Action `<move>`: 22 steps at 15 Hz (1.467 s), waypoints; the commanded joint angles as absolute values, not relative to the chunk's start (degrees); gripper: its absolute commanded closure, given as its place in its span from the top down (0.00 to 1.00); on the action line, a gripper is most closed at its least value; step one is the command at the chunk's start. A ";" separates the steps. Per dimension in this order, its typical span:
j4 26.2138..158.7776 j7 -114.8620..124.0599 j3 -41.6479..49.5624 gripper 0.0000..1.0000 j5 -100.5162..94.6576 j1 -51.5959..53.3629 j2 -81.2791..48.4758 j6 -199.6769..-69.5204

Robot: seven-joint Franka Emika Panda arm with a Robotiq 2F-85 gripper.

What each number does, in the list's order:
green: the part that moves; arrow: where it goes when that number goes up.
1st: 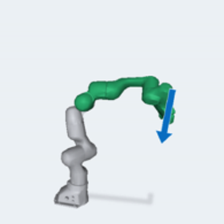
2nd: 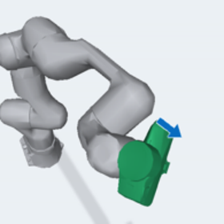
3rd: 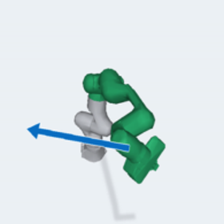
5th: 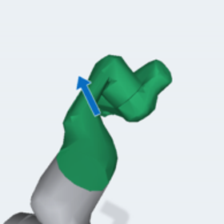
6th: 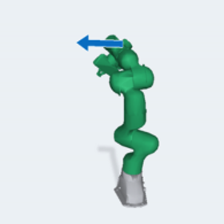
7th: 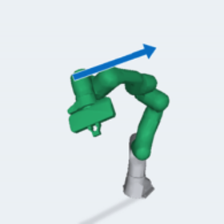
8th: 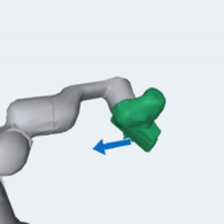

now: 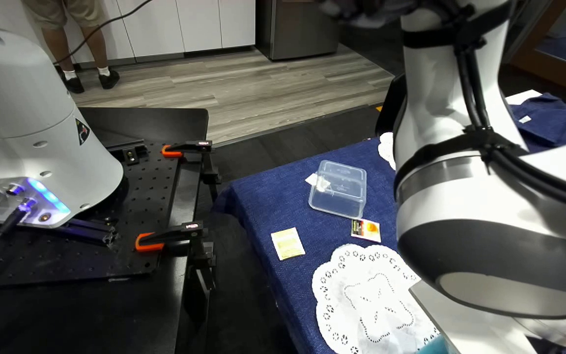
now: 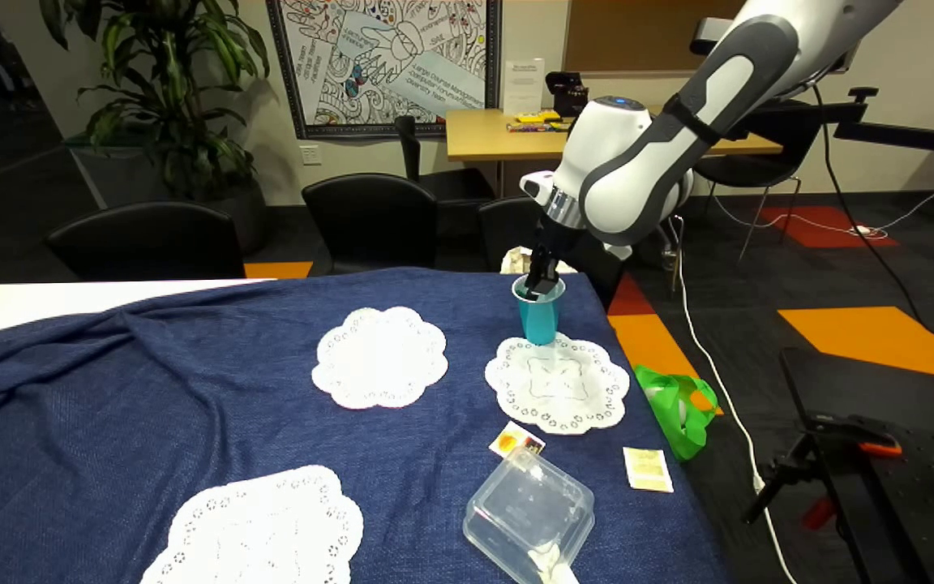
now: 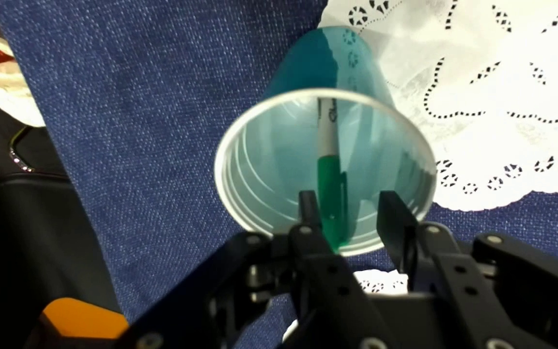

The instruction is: Remove the green marker from the light blue cup

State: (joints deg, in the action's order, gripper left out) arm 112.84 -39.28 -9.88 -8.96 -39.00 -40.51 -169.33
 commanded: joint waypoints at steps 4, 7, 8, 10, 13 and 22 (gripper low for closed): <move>115.92 -40.38 -10.84 0.35 -7.76 -40.09 -39.69 -170.01; 115.14 -39.87 -9.99 0.39 -8.00 -39.39 -40.03 -170.31; 114.94 -39.71 -9.70 0.40 -8.08 -39.19 -40.09 -170.50; 114.40 -39.83 -9.74 0.41 -8.05 -39.37 -40.37 -170.58; 112.78 -40.59 -10.40 0.42 -7.92 -40.11 -41.48 -170.48; 106.76 -41.53 -12.15 0.32 -8.14 -40.96 -45.97 -170.84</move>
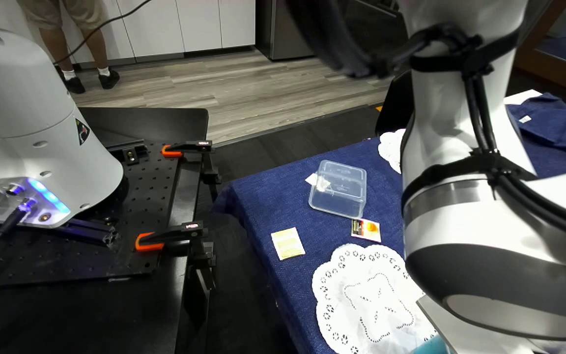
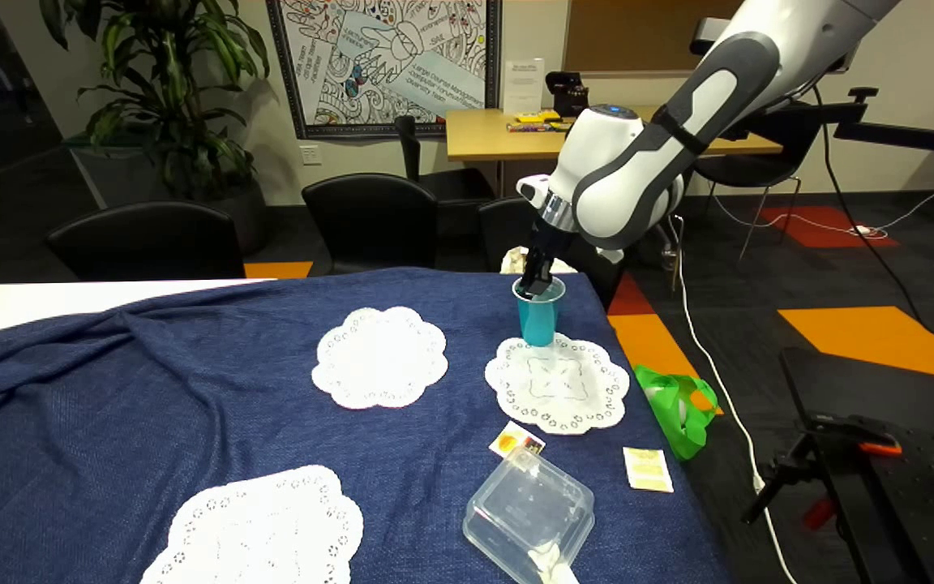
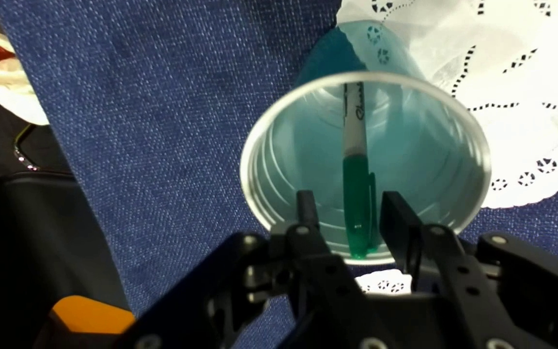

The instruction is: Remove the green marker from the light blue cup

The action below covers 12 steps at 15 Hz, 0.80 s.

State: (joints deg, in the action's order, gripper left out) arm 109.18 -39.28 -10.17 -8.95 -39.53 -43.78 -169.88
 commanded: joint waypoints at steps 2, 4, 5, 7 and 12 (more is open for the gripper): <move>105.90 -41.55 -12.86 0.12 -8.18 -41.12 -46.88 -170.61; 105.83 -41.20 -13.30 0.00 -8.23 -41.08 -47.19 -170.42; 106.01 -41.04 -13.39 0.01 -8.25 -41.00 -47.10 -170.50; 107.69 -40.07 -13.00 0.04 -8.07 -40.58 -45.76 -170.14; 113.18 -37.58 -11.11 0.04 -8.11 -39.03 -41.73 -171.64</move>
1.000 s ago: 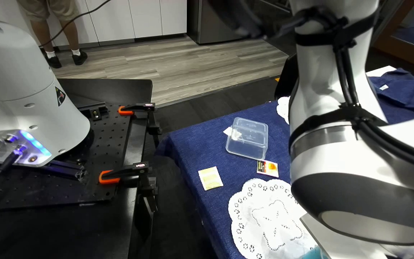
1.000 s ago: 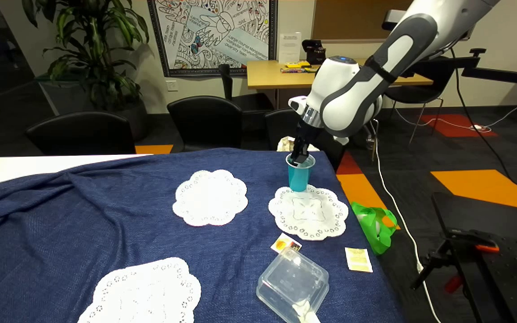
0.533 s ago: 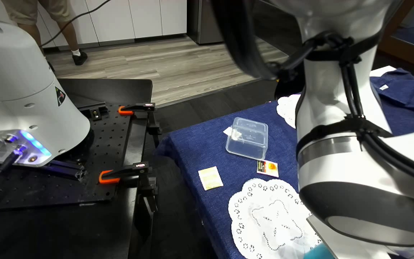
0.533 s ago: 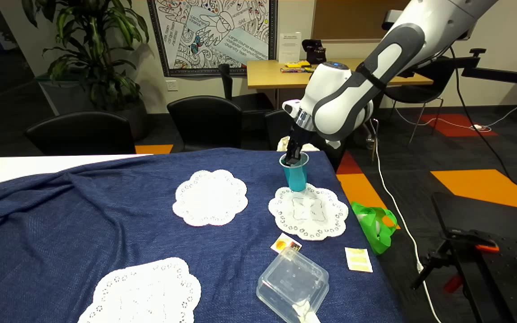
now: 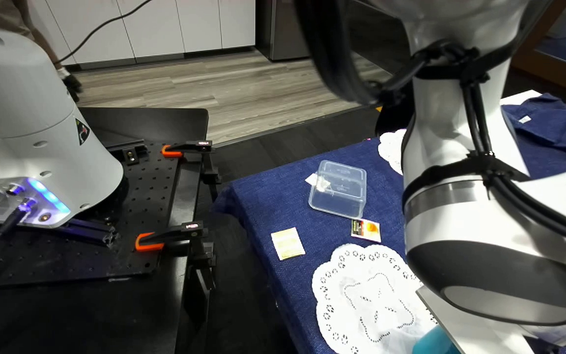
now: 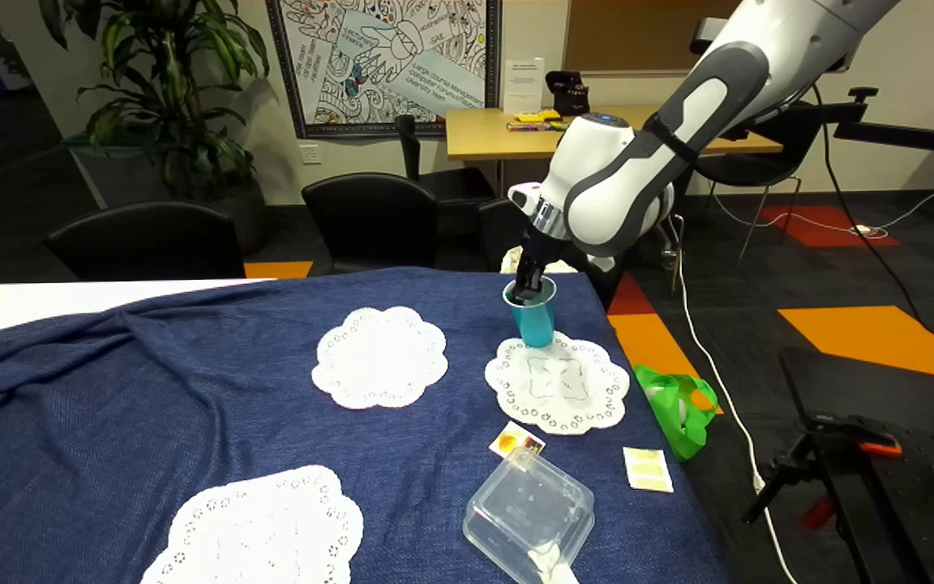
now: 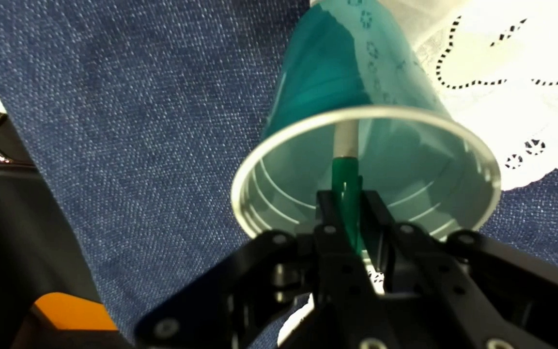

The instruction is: Remove the green marker from the light blue cup

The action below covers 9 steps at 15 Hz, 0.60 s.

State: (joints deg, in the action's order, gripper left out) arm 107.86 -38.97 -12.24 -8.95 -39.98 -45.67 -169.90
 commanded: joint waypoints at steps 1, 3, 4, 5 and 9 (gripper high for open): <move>114.11 -37.36 -10.86 0.04 -8.19 -38.82 -41.08 -171.96; 116.19 -36.30 -9.73 0.04 -8.32 -37.93 -39.41 -172.35; 117.14 -35.67 -9.22 0.04 -8.44 -37.56 -38.73 -172.82; 118.03 -34.98 -8.34 0.04 -8.53 -36.90 -38.02 -173.24; 120.83 -31.13 -4.29 0.04 -9.19 -33.75 -35.42 -175.34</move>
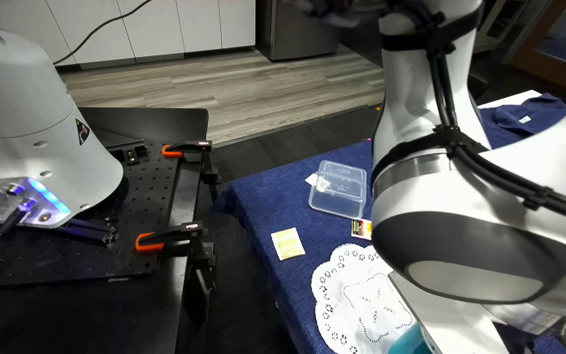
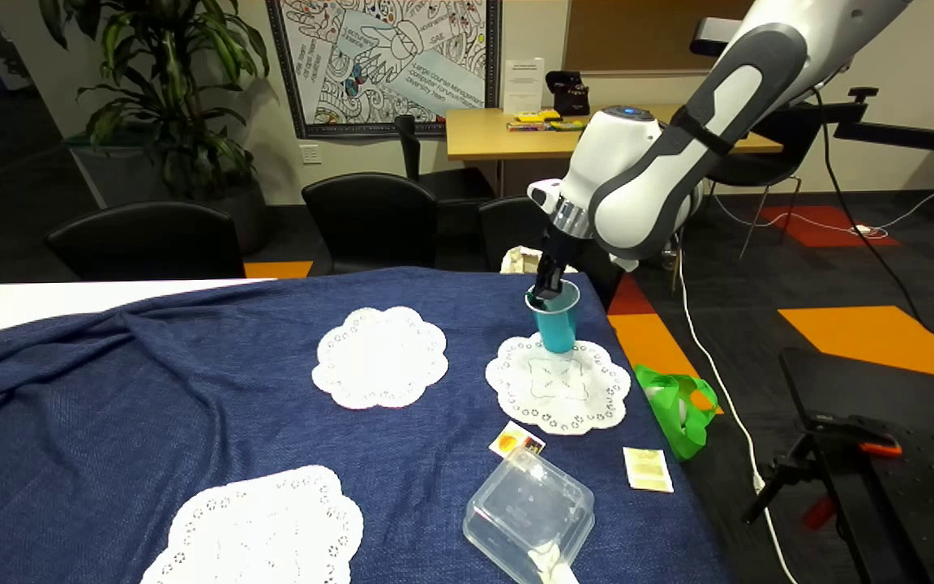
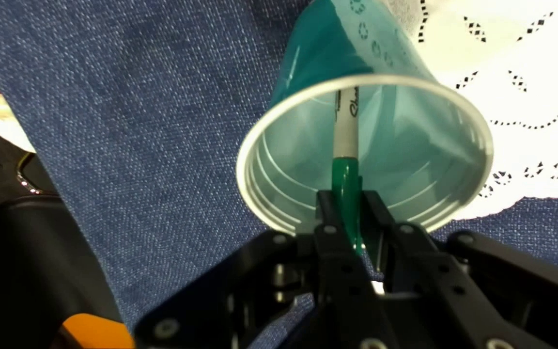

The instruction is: Remove the green marker from the light blue cup

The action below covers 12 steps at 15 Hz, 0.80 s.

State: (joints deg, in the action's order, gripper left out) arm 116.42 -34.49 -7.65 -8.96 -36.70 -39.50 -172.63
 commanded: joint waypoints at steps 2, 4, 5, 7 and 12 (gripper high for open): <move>121.44 -29.91 -2.60 0.04 -9.53 -32.47 -34.41 -175.41; 121.55 -29.08 -1.06 0.04 -9.89 -31.20 -33.55 -175.04; 121.59 -28.62 -0.34 0.04 -10.05 -30.56 -33.08 -174.78; 121.75 -28.51 1.18 0.04 -10.29 -29.25 -32.06 -174.31; 122.61 -27.72 6.03 0.04 -11.55 -25.30 -29.00 -173.45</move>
State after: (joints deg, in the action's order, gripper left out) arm 119.81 -30.59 2.86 -9.60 -28.14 -32.88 -173.88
